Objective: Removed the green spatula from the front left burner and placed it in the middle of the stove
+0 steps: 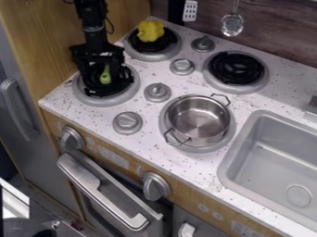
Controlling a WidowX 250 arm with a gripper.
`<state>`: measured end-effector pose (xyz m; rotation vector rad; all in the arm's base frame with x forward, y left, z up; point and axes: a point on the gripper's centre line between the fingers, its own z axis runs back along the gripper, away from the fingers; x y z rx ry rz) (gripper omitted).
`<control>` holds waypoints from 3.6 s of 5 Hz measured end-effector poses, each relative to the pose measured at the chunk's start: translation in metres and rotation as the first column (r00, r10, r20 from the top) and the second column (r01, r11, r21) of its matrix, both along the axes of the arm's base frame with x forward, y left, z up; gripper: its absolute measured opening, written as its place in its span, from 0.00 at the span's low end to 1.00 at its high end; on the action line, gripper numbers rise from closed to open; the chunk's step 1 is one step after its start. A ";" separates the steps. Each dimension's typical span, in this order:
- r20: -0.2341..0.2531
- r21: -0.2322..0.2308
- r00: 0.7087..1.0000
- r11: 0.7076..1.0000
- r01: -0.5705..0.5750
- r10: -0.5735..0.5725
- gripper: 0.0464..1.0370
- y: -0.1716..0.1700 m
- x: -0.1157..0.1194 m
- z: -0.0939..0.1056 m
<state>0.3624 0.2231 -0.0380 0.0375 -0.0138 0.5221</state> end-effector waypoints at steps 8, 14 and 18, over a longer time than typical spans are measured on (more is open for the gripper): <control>0.143 -0.003 0.944 0.954 0.301 -0.297 0.35 -0.104 0.041 0.028; 0.140 0.051 0.886 0.897 0.439 -0.442 0.75 -0.119 0.036 -0.005; 0.223 0.018 0.891 0.916 0.402 -0.395 0.96 -0.129 0.023 0.066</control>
